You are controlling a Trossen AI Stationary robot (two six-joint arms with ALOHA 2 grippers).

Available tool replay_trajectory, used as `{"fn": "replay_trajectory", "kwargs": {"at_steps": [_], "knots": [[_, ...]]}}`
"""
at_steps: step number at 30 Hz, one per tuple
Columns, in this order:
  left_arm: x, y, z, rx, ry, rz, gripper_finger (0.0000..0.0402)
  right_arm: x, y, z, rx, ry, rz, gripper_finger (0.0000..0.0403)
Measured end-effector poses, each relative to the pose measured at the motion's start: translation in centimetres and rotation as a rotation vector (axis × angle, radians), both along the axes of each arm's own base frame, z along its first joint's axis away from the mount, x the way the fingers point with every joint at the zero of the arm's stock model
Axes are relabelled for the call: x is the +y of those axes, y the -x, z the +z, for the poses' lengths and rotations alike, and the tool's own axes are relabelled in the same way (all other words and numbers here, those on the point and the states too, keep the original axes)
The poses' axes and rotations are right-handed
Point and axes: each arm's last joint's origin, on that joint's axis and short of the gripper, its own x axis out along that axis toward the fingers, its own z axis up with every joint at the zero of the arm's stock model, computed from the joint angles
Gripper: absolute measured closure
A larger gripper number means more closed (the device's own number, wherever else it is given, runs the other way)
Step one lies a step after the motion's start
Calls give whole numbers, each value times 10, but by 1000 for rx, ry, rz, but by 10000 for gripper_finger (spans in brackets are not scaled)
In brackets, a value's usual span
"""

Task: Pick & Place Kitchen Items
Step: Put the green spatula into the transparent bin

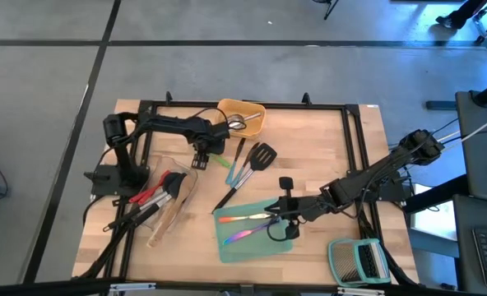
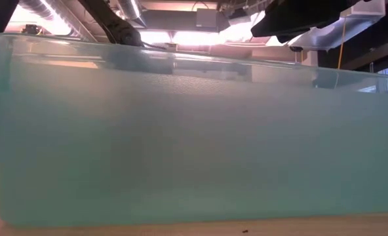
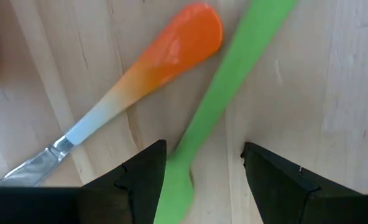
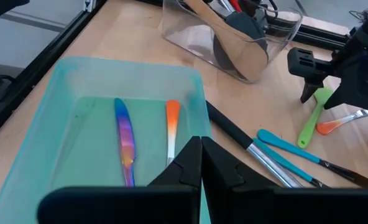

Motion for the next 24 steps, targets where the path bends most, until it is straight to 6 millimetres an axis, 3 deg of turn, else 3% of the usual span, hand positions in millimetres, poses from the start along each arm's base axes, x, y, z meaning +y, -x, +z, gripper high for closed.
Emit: {"fn": "replay_trajectory", "kwargs": {"at_steps": [6, 17, 24], "knots": [[10, -1, 0, -67, 95, 110, 229, -3, -2, 0, -6, -3, -12, 398], [7, -1, -8, 5, 33, 92, 368, -6, -3, 0, 1, 4, -21, 398], [-4, -6, 2, 19, 9, 130, 375, -12, -5, -2, 25, 7, -47, 398]]}}
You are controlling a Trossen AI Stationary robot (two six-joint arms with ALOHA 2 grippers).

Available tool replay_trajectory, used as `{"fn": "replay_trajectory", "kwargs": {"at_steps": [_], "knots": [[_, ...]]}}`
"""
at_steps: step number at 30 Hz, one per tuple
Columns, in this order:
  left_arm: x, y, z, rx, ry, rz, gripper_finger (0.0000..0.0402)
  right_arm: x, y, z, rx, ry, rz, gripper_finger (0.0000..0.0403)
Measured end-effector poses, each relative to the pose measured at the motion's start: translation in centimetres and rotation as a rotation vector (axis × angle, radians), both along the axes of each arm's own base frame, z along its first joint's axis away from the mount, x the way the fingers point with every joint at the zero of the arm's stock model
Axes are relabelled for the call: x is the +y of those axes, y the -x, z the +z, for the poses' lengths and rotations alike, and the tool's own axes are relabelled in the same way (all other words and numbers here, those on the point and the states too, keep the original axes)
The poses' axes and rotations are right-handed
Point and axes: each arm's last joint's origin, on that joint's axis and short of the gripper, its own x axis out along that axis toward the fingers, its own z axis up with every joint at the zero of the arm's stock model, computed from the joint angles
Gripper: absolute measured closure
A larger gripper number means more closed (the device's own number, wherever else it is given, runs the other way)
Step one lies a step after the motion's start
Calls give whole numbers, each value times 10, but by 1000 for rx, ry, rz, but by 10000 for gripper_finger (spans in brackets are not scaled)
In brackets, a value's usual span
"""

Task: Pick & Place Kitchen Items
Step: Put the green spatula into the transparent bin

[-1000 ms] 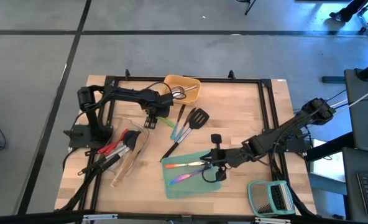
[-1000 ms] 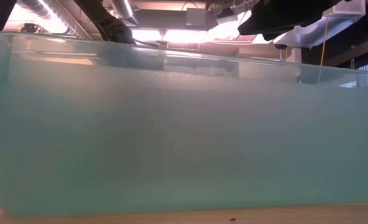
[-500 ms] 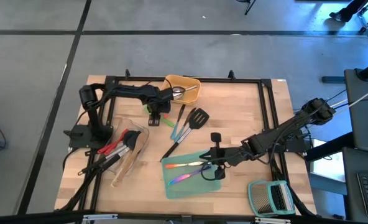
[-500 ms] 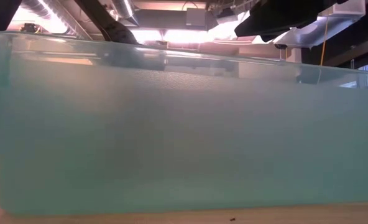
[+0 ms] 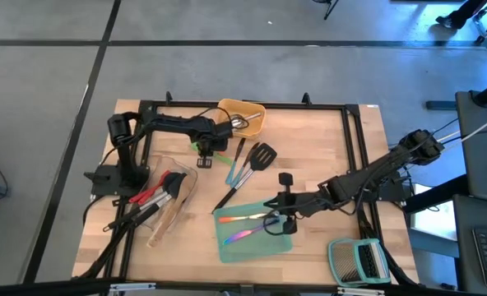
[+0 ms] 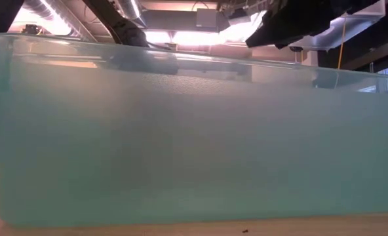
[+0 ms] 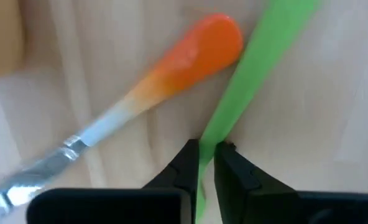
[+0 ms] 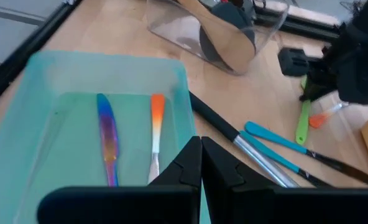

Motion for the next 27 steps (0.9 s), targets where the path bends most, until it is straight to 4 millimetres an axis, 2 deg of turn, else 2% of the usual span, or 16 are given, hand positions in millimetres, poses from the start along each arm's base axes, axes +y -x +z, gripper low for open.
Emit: {"fn": "replay_trajectory", "kwargs": {"at_steps": [4, 11, 19, 24, 27], "knots": [[-11, 2, 14, -43, 54, 44, 400, -10, -3, -3, 28, -15, -52, 397], [-18, -1, 28, -112, 43, 64, 399, -42, -17, -11, 59, -5, -166, 375], [-16, -12, 30, -211, -5, 59, 401, -86, -42, -32, 94, -151, -217, 335], [-16, -13, 27, -271, 49, 54, 395, -95, -44, -32, 85, -155, -245, 332], [-19, -5, 14, -259, 70, 53, 366, -97, -45, -31, 85, -139, -185, 326]]}}
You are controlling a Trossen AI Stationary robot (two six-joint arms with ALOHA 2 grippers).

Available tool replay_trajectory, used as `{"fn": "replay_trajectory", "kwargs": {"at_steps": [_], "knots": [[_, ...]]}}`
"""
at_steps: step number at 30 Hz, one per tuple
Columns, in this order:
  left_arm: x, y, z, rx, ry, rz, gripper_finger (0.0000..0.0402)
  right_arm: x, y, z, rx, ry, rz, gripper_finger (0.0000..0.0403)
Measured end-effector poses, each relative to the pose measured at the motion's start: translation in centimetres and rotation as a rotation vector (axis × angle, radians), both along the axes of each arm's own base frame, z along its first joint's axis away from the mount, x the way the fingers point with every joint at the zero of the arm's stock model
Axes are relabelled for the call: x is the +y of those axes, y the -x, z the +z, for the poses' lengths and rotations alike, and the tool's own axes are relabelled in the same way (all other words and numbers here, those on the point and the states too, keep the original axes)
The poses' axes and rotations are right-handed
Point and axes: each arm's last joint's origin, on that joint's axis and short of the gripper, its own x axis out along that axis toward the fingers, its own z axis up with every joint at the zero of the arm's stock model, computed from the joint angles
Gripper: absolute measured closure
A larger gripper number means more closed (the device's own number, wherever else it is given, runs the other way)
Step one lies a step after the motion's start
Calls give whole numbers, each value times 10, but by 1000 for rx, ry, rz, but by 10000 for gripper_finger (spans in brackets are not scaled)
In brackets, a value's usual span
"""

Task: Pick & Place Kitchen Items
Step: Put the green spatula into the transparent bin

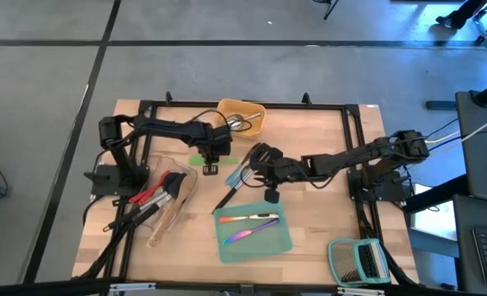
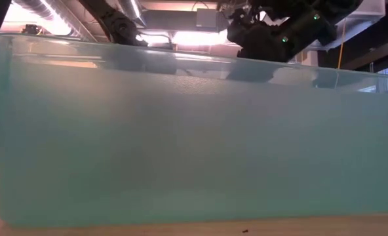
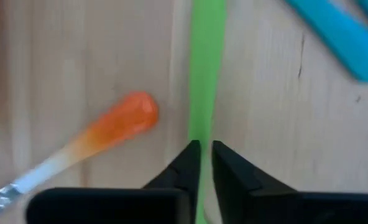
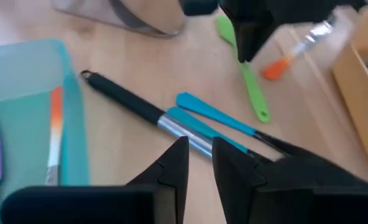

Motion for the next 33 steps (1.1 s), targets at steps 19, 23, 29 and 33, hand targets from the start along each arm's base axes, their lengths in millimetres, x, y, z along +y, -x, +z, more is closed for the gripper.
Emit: {"fn": "replay_trajectory", "kwargs": {"at_steps": [19, 23, 29, 33], "knots": [[5, 23, -33, -55, -21, 77, 309, -6, -11, -1, -92, 60, -6, 204], [5, 24, -35, -50, -26, 67, 379, -6, -11, -1, -92, 58, -4, 204], [5, 21, -28, -63, -1, 86, 381, -11, -11, -1, -88, 59, -19, 204], [4, 20, -21, -91, 72, 95, 381, -15, -10, -3, -57, 62, -29, 204]]}}
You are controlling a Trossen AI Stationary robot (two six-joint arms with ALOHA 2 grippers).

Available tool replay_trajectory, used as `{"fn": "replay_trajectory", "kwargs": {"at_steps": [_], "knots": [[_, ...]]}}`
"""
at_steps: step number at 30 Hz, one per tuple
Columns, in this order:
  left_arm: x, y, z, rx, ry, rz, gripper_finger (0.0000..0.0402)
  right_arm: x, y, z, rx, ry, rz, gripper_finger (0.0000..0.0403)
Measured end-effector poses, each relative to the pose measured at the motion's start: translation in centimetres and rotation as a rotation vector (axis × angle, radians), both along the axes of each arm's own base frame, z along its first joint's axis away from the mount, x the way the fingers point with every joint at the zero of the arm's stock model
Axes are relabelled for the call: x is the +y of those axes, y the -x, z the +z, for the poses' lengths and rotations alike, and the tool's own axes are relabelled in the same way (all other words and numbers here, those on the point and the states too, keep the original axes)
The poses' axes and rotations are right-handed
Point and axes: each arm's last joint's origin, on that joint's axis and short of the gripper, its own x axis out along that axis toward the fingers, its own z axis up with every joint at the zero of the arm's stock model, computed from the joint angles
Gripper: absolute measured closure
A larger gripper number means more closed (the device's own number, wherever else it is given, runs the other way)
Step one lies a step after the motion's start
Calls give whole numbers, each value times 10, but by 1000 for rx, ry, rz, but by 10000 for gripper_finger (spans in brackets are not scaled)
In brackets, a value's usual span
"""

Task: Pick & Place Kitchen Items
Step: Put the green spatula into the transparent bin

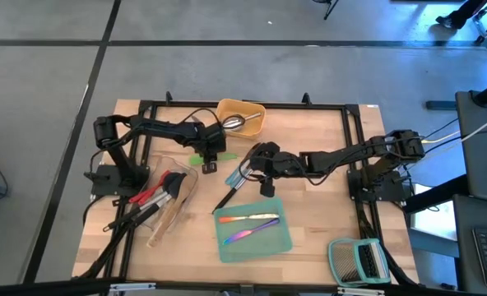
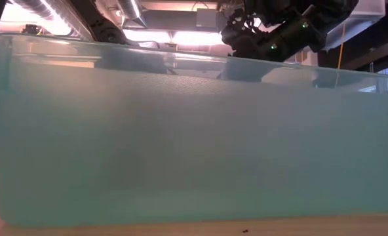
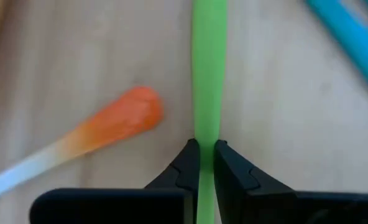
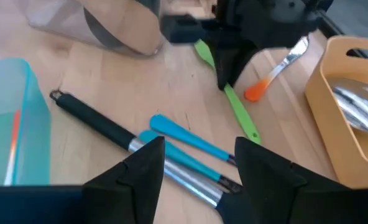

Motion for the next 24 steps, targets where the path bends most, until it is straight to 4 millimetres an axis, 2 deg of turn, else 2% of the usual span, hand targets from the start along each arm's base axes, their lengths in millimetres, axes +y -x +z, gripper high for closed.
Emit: {"fn": "replay_trajectory", "kwargs": {"at_steps": [5, 17, 20, 24], "knots": [[-7, -1, 3, -43, 112, -21, 381, -4, 1, -2, 29, 2, -13, 204], [-13, -10, 8, -125, 100, -40, 384, -7, 0, -5, 37, 3, -20, 204], [-13, -10, 15, -148, 86, -41, 400, -6, -2, -13, 58, 27, -4, 204], [-15, -9, 25, -187, 75, -47, 398, -8, -9, -34, 104, 93, 39, 204]]}}
